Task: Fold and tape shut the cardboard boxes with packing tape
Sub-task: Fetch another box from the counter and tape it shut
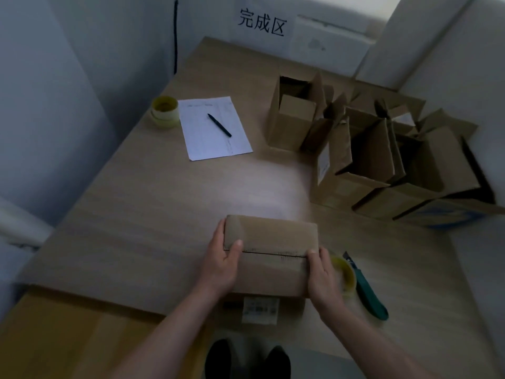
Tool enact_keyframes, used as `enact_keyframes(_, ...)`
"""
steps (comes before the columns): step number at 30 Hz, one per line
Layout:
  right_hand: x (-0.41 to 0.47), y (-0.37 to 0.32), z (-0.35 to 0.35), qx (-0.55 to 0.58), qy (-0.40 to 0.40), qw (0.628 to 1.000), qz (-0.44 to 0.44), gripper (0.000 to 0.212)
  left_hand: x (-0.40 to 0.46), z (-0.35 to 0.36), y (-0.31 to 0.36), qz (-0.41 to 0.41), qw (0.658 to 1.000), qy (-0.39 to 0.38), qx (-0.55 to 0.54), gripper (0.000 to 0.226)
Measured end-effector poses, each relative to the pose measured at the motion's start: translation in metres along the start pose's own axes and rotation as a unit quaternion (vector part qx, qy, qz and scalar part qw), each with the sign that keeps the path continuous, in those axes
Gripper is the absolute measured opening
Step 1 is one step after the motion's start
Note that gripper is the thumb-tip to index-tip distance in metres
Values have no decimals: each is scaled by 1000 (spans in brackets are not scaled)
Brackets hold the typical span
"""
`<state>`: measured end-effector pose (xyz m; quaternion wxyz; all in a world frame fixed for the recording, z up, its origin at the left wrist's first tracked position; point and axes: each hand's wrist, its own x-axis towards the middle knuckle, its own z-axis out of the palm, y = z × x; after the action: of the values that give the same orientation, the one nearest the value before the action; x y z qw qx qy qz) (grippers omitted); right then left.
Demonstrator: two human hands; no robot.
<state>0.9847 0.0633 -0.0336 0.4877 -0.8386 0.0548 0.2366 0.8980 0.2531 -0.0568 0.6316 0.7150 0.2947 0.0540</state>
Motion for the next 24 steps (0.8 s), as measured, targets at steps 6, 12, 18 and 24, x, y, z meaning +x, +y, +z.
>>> enact_keyframes(6,4,10,1,-31,10,999,-40,22,-3,7,-7,-7,1000,28,3,63)
enact_keyframes(12,33,-3,-5,7,-75,997,1,31,18,11,4,-47,998,40,8,61)
enact_keyframes(18,48,5,-10,-78,-113,990,34,23,16,24,3,-135,963,99,213,56)
enact_keyframes(24,43,13,-8,-199,-95,974,-48,41,-17,44,12,37,856,167,488,43)
